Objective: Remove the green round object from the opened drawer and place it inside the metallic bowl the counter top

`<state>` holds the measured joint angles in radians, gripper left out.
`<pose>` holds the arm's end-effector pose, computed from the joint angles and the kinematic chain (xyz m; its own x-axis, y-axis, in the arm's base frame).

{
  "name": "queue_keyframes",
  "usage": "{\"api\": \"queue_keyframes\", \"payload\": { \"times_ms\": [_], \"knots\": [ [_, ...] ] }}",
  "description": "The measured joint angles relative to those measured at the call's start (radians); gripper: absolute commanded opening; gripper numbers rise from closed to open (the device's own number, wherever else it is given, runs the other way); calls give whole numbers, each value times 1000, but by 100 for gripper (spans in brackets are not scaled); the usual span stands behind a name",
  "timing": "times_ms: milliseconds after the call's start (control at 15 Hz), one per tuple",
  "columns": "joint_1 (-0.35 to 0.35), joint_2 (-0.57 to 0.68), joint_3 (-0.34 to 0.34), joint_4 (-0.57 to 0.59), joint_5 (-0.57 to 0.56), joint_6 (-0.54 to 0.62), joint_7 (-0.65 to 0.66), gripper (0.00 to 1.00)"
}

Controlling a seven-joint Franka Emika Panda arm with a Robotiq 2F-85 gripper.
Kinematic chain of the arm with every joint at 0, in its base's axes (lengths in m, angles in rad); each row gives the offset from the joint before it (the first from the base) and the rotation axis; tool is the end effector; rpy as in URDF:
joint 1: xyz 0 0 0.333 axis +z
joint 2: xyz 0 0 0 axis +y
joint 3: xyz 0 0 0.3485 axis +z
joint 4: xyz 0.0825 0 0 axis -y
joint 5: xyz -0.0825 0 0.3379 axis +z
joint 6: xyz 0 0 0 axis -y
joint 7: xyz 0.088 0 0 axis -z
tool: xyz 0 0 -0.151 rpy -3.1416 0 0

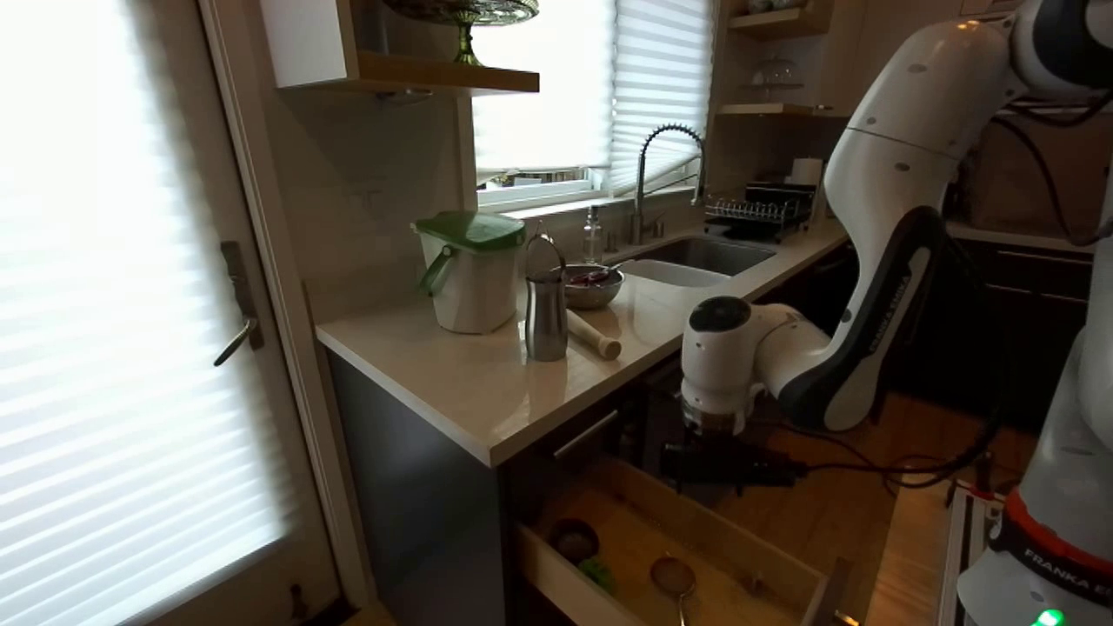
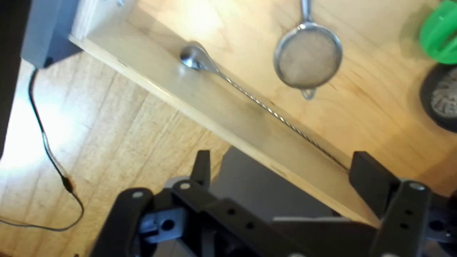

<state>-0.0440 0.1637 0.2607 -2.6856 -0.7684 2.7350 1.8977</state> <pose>0.3669 0.1000 0.2046 0.5701 -0.7930 0.2148 -0.8202 -0.5644 0.0933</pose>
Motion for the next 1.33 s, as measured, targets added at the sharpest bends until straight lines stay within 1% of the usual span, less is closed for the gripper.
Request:
{"api": "queue_keyframes", "payload": {
  "times_ms": [133, 267, 600, 667, 800, 1000, 1133, 1200, 1333],
  "knots": [
    [30, 90, 8, 18, 0, 12, 54, 100],
    [36, 158, 14, 39, 14, 52, 61, 100],
    [34, 155, 11, 45, 13, 64, 62, 100],
    [34, 163, 7, 48, 11, 111, 62, 100],
    [34, 206, -13, 66, -2, 246, 71, 100],
    [61, 301, -86, 130, -16, 444, 87, 100],
    [94, 360, -135, 184, -14, 514, 87, 100],
    [110, 393, -152, 211, -10, 533, 87, 98],
    [138, 456, -168, 260, -4, 547, 87, 88]
  ]
}}
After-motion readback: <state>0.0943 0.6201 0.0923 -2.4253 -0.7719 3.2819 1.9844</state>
